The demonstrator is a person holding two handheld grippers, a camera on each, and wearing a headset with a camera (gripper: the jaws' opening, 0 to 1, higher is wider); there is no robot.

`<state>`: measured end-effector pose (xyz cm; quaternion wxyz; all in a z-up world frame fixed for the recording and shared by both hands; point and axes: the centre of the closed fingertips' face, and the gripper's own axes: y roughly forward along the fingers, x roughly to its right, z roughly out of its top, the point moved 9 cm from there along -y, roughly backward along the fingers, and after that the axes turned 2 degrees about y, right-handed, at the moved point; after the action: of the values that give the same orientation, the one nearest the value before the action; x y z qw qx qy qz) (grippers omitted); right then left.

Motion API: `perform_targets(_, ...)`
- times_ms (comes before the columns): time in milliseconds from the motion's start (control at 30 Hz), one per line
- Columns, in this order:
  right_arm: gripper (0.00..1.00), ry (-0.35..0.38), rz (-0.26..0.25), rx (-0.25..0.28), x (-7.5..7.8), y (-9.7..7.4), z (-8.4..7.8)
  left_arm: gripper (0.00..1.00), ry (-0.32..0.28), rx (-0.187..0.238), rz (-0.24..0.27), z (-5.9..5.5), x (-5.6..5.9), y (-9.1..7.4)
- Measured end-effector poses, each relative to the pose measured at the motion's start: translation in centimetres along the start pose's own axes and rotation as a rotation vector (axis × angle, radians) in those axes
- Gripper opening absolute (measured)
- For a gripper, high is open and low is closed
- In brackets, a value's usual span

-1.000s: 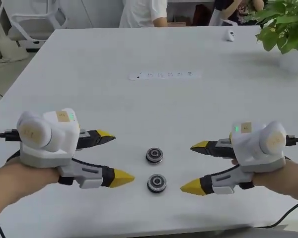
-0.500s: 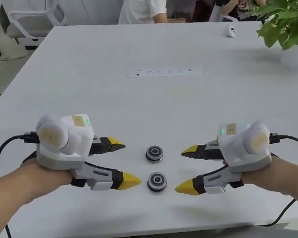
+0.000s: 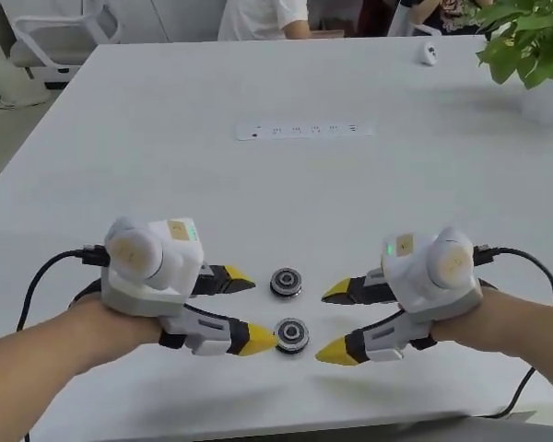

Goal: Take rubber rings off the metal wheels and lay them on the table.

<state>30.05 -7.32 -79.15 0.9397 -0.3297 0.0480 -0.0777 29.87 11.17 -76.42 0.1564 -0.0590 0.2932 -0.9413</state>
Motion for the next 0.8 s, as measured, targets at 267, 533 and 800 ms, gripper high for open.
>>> perform_targets(267,0.41,-0.007,0.013,-0.014,-0.2,0.3,-0.2,0.43,-0.012,-0.016,-0.035,0.1,0.5,1.3)
perform_targets(533,0.41,-0.015,0.017,-0.025,-0.5,0.3,-0.3,0.37,0.004,-0.045,-0.065,0.1,1.3,2.4)
perform_targets(800,0.41,-0.006,0.017,-0.019,-0.5,0.3,-0.5,0.29,0.003,-0.061,-0.052,-0.2,1.3,2.8)
